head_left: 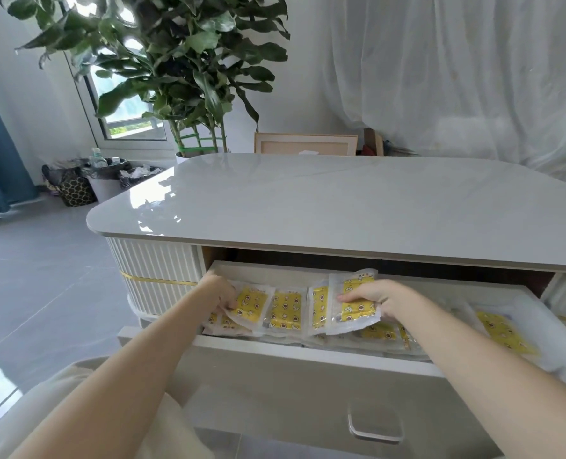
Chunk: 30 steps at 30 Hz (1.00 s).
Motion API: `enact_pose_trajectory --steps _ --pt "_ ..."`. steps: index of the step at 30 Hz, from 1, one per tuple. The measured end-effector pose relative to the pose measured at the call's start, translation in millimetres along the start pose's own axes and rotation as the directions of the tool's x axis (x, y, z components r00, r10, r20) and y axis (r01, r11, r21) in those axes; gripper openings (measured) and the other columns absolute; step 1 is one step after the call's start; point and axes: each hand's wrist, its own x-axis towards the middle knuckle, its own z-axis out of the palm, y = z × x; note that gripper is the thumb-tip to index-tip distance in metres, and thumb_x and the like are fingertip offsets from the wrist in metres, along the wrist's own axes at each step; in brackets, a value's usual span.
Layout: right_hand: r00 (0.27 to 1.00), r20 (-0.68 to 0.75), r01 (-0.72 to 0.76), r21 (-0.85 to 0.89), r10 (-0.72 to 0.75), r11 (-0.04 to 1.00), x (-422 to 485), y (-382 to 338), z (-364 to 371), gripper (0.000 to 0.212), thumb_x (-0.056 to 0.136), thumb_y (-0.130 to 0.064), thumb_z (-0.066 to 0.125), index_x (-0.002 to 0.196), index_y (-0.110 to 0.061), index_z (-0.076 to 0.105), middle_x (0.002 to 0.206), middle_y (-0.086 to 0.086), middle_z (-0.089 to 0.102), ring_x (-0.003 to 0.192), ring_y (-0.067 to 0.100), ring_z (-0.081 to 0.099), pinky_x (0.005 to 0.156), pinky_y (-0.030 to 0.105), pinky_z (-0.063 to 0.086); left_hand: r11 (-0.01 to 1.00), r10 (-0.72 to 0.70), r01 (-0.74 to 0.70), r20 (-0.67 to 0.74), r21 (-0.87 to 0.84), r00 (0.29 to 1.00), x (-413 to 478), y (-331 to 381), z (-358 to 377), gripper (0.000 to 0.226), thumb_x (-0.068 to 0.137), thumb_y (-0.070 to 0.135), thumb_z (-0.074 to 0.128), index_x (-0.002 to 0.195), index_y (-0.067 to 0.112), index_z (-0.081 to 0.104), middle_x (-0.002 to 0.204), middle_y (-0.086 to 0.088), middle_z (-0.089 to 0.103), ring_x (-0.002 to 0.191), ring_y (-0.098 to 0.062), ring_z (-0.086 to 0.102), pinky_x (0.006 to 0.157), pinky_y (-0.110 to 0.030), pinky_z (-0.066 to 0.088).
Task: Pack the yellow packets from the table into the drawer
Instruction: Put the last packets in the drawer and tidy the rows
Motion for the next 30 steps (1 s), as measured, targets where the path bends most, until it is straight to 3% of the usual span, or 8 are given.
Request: enact_pose_trajectory --steps 4,6,8,12,16,25,28,30 --pt "1.0 0.01 -0.022 0.013 0.022 1.0 4.7 1.2 7.4 0.005 0.088 0.004 0.062 0.087 0.003 0.058 0.055 0.013 0.067 0.04 0.022 0.065 0.033 0.026 0.049 0.863 0.225 -0.161 -0.079 0.478 0.971 -9.4 -2.8 7.3 0.025 0.078 0.017 0.072 0.102 0.018 0.066 0.117 -0.001 0.052 0.093 -0.013 0.053 0.088 -0.024 0.05" --pt "1.0 0.0 -0.015 0.014 0.015 1.0 6.3 1.2 10.8 0.005 0.089 0.004 0.061 0.086 0.004 0.057 0.068 0.015 0.067 0.04 0.022 0.065 0.035 0.027 0.051 0.82 0.301 -0.179 -0.144 0.543 0.943 -11.7 -3.0 10.1 0.034 0.075 0.007 0.069 0.109 0.016 0.067 0.126 -0.008 0.045 0.107 -0.019 0.049 0.075 -0.026 0.046" --pt "1.0 -0.005 -0.002 0.029 0.002 1.0 9.4 1.2 14.5 0.006 0.089 0.005 0.06 0.085 0.004 0.057 0.078 0.016 0.063 0.045 0.022 0.066 0.046 0.029 0.055 0.764 0.38 -0.206 -0.169 0.611 0.909 -17.8 3.5 12.6 0.045 0.075 0.005 0.068 0.119 0.015 0.062 0.128 -0.011 0.041 0.115 -0.026 0.048 0.077 -0.028 0.048" --pt "0.999 -0.046 0.01 0.015 -0.009 1.0 13.5 3.3 23.0 0.009 0.086 0.007 0.063 0.093 0.004 0.059 0.087 0.017 0.065 0.071 0.026 0.065 0.072 0.034 0.054 0.643 0.422 -0.444 0.195 0.624 0.885 -23.2 17.2 20.8 0.079 0.069 0.027 0.081 0.139 0.027 0.043 0.141 -0.003 0.039 0.128 -0.027 0.038 0.103 -0.04 0.041" --pt "0.985 -0.146 0.088 -0.044 -0.093 0.995 39.9 9.6 18.8 0.064 0.065 0.011 0.078 0.123 0.002 0.052 0.113 0.021 0.064 0.101 0.036 0.065 0.084 0.053 0.055 0.345 0.295 -0.453 0.362 0.822 0.884 -27.0 11.9 33.9 0.108 0.079 0.016 0.073 0.151 0.032 -0.005 0.158 -0.007 0.004 0.144 -0.034 0.008 0.113 -0.049 0.028" --pt "0.99 -0.124 0.065 -0.009 -0.066 0.998 25.4 4.4 22.7 0.047 0.075 0.009 0.073 0.118 0.002 0.056 0.107 0.021 0.067 0.088 0.035 0.07 0.071 0.047 0.059 0.348 0.366 -0.5 0.376 0.793 0.851 -21.1 14.3 39.9 0.112 0.077 0.046 0.072 0.151 0.03 -0.009 0.156 -0.007 0.004 0.141 -0.038 0.013 0.112 -0.054 0.027" --pt "0.975 -0.185 0.104 -0.12 -0.125 0.987 32.5 6.2 30.2 0.048 0.076 0.005 0.073 0.12 0.001 0.055 0.113 0.019 0.064 0.1 0.033 0.067 0.085 0.044 0.056 0.327 0.375 -0.504 0.38 0.799 0.846 -19.1 16.0 39.3 0.114 0.075 0.042 0.075 0.151 0.03 -0.009 0.154 -0.007 0.009 0.138 -0.038 0.019 0.11 -0.053 0.031" --pt "0.94 -0.265 0.143 -0.268 -0.216 0.953 33.9 7.7 32.8 0.033 0.081 -0.003 0.068 0.113 0.003 0.06 0.11 0.016 0.065 0.098 0.028 0.066 0.08 0.031 0.055 0.324 0.376 -0.501 0.376 0.803 0.847 -19.7 16.7 39.9 0.115 0.074 0.041 0.077 0.151 0.03 -0.009 0.153 -0.008 0.009 0.138 -0.038 0.018 0.11 -0.053 0.031"
